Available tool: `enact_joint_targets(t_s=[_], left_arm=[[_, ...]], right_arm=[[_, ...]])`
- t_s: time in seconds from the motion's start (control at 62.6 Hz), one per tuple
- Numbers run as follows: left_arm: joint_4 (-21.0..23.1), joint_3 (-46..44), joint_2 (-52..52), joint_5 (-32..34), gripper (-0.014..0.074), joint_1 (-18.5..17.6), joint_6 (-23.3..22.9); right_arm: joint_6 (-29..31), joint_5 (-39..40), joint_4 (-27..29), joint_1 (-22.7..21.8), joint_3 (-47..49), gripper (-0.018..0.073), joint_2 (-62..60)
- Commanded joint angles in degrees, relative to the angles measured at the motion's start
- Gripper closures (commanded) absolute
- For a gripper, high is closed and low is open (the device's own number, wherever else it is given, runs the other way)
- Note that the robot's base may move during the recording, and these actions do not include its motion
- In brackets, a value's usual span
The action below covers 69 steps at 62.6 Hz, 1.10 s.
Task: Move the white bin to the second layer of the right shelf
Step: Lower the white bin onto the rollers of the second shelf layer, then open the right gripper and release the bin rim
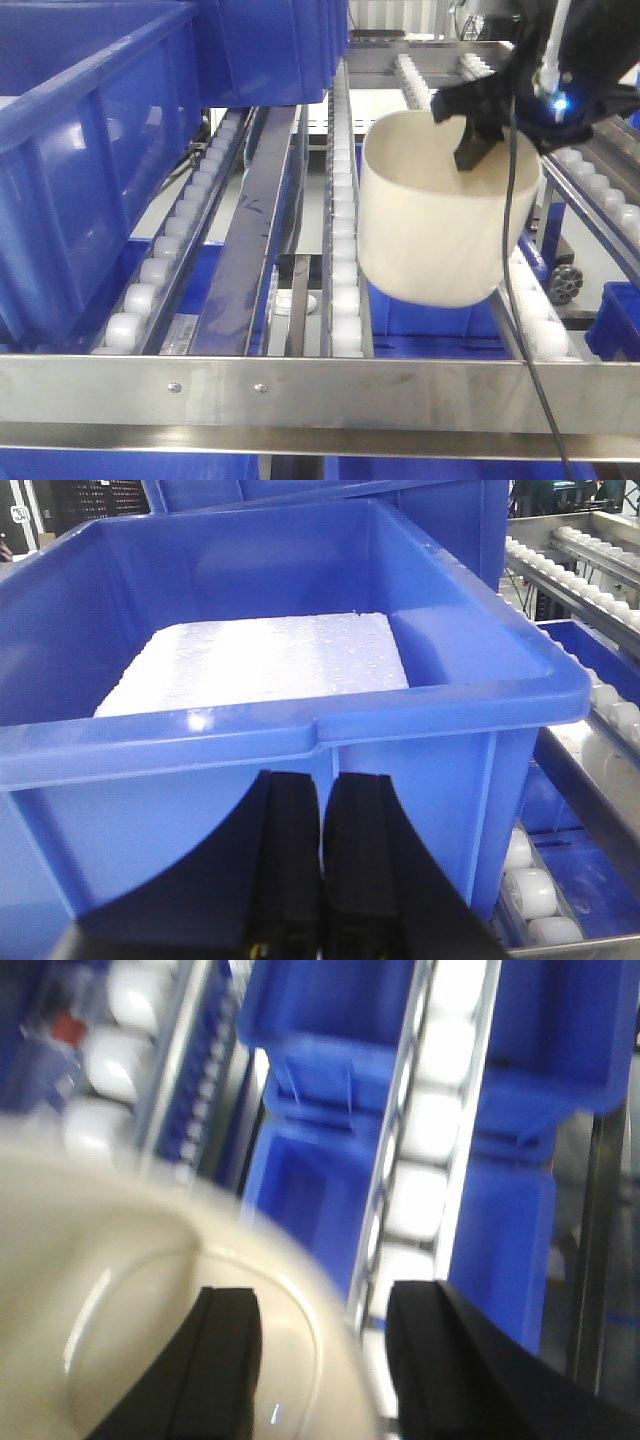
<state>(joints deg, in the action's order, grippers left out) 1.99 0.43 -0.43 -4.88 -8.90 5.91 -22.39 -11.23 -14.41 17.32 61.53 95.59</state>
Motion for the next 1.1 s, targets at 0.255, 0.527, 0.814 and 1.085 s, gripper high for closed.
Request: enact_joint_targets(t_s=[0.255, 0.527, 0.814, 1.085], left_arm=[[0.0, 2.1, -0.8, 4.9, 0.0512, -0.1, 0.1], [0.0, 2.1, -0.8, 4.9, 0.0512, -0.1, 0.1], [0.0, 2.1, -0.8, 4.9, 0.0512, -0.1, 0.1], [0.0, 2.1, -0.8, 4.9, 0.0512, -0.1, 0.1]], right_arm=[[-0.1, 2.7, -0.2, -1.1, 1.7, 0.0153, -6.7], [-0.1, 1.6, -0.2, -1.1, 1.7, 0.0153, -11.0], [-0.1, 8.4, -0.2, -1.1, -2.9, 0.0219, -22.2], [-0.1, 15.2, -0.2, -4.3, -14.9, 0.0447, -35.2]])
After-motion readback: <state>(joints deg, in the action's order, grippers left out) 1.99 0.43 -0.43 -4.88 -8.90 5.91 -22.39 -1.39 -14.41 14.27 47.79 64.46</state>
